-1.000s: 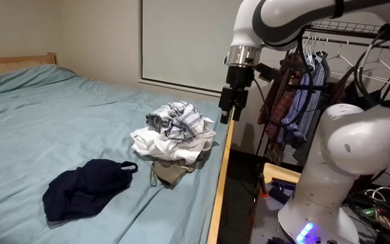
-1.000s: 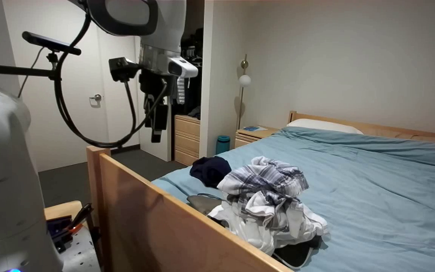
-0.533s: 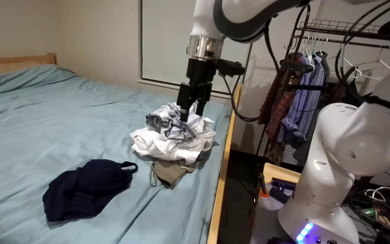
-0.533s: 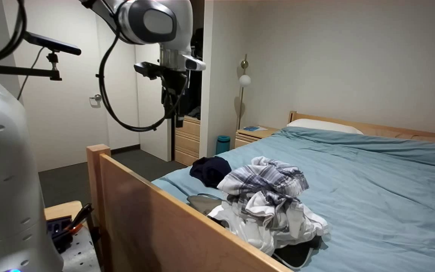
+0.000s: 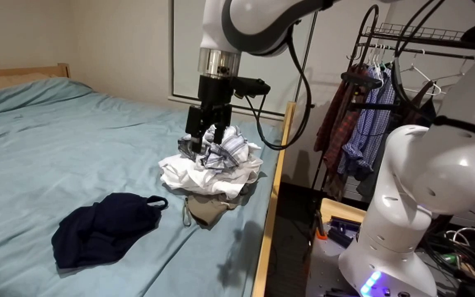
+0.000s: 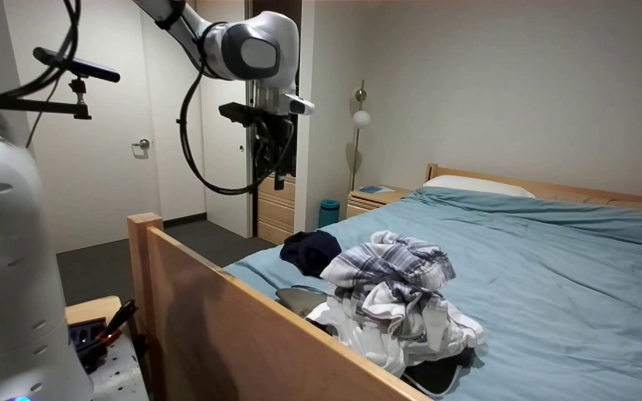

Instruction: Put the black clothing on the left on the heap of clothes on the right

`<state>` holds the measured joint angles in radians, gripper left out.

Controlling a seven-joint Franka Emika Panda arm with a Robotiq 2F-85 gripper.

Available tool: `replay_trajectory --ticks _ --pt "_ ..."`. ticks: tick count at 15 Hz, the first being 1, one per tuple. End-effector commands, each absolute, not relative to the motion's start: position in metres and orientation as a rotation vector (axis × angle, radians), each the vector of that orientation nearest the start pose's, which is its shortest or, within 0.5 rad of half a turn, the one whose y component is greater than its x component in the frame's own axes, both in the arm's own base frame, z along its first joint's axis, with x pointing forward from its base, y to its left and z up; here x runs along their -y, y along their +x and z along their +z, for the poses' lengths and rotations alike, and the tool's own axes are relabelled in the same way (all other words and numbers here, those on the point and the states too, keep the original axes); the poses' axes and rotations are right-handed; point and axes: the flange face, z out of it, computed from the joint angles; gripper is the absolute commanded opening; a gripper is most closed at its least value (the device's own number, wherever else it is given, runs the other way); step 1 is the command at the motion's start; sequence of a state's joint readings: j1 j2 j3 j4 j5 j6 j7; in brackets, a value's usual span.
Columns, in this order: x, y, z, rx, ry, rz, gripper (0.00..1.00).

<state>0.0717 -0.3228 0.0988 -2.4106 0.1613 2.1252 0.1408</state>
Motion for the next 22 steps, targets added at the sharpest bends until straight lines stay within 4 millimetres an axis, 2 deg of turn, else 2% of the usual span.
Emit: replay_trajectory --ticks 1,4,6,10,13,17,18,19,22 --pt "-0.083 0.436 0.439 -0.087 -3.028 -0.035 1.00" --pt "-0.083 0.438 0.440 -0.106 -3.025 -0.030 1.00" --pt "-0.087 0.460 0.443 -0.047 -3.026 -0.030 1.00" --pt "-0.106 0.516 0.443 0.028 -3.042 -0.004 1.00" --pt "-0.125 0.560 0.429 0.107 -3.066 0.079 1.00" --pt "-0.149 0.603 0.403 0.191 -3.098 0.176 1.00" --pt "-0.152 0.610 0.400 0.181 -3.094 0.194 1.00" --pt "-0.147 0.591 0.402 0.157 -3.083 0.152 1.00" --pt "-0.154 0.609 0.392 0.165 -3.078 0.176 1.00"
